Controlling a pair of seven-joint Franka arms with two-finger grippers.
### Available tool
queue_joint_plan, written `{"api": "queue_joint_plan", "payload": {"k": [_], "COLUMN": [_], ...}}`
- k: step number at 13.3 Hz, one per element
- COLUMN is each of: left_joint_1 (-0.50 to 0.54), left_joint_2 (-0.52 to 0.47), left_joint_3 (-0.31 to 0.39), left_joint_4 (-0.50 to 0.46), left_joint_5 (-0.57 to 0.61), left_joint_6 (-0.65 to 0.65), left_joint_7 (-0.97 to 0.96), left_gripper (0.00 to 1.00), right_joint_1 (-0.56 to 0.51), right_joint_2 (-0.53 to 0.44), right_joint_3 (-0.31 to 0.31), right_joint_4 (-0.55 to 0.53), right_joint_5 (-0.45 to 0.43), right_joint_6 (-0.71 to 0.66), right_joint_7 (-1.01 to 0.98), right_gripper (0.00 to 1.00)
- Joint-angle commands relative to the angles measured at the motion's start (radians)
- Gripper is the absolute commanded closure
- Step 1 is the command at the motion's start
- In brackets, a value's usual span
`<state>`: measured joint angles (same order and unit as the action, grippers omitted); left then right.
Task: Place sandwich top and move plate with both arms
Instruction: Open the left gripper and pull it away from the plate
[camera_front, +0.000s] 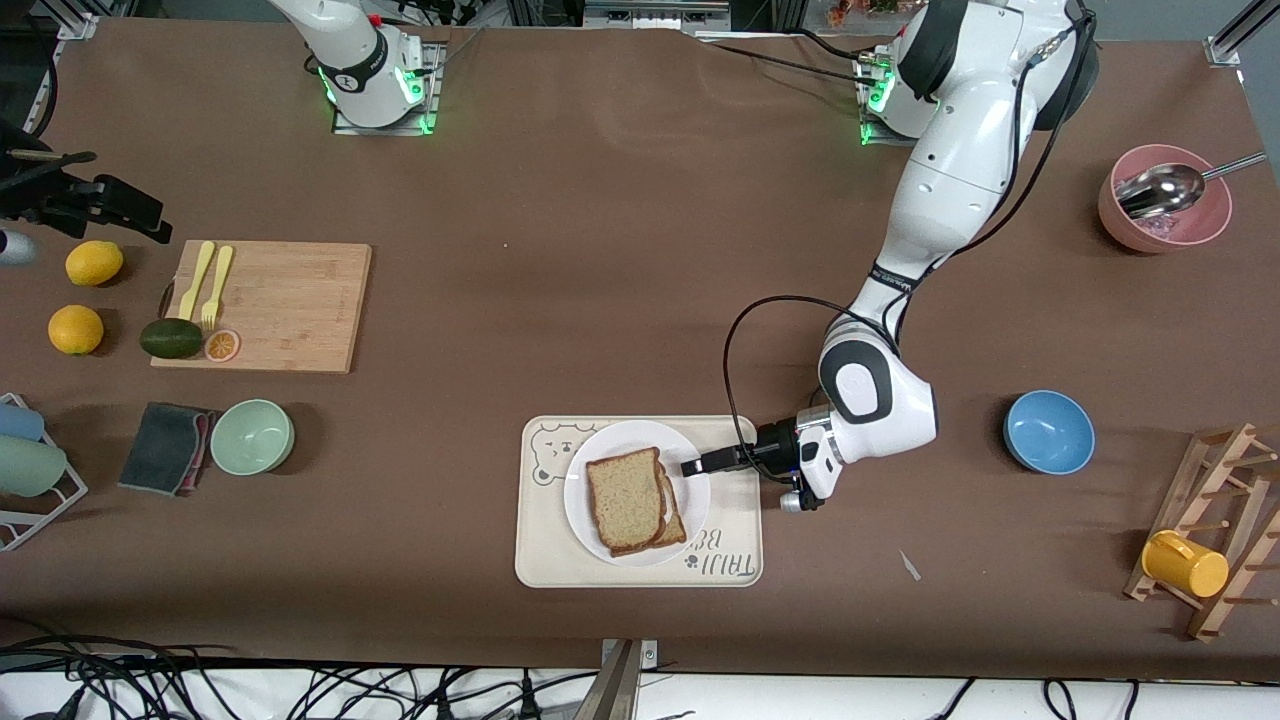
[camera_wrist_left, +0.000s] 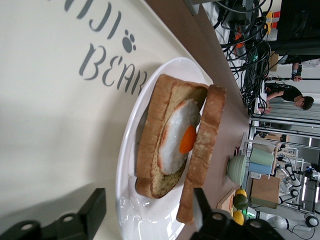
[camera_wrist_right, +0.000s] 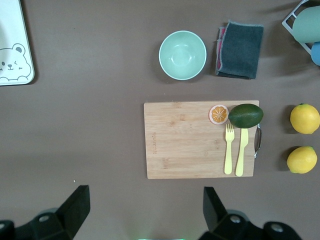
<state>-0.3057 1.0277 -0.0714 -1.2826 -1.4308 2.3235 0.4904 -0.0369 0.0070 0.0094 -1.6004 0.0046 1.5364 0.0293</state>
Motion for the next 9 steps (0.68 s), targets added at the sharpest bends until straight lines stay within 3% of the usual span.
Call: {"api": "queue_joint_plan", "payload": {"k": [1,7,9], "left_joint_1": [0.008,0.051,0.053], "left_joint_2": [-0.023,-0.119,-0.164], "left_joint_3": [0.005,0.028,0.054], "left_joint_4": [0.009,-0.021,-0.021], "left_joint_5": [0.137,0.188,0.315], "left_joint_6": [-0.003,-0.012,-0.015], "left_joint_7": [-0.026,-0.053,-0.136], "left_gripper": [0.0,0.0,0.0], "right_joint_1": [-0.003,-0.003,-0.003], "right_joint_2": [-0.013,-0.013,-0.013], "right_joint_3": [0.004,0.004,0.004], "right_joint_4": [-0.012,-0.012,-0.012], "right_joint_5": [0.006,0.006,0.006], "right_joint_6": [-0.005,-0.005,-0.005], "right_joint_7": [0.0,0.0,0.0], "right_gripper": [0.0,0.0,0.0]}}
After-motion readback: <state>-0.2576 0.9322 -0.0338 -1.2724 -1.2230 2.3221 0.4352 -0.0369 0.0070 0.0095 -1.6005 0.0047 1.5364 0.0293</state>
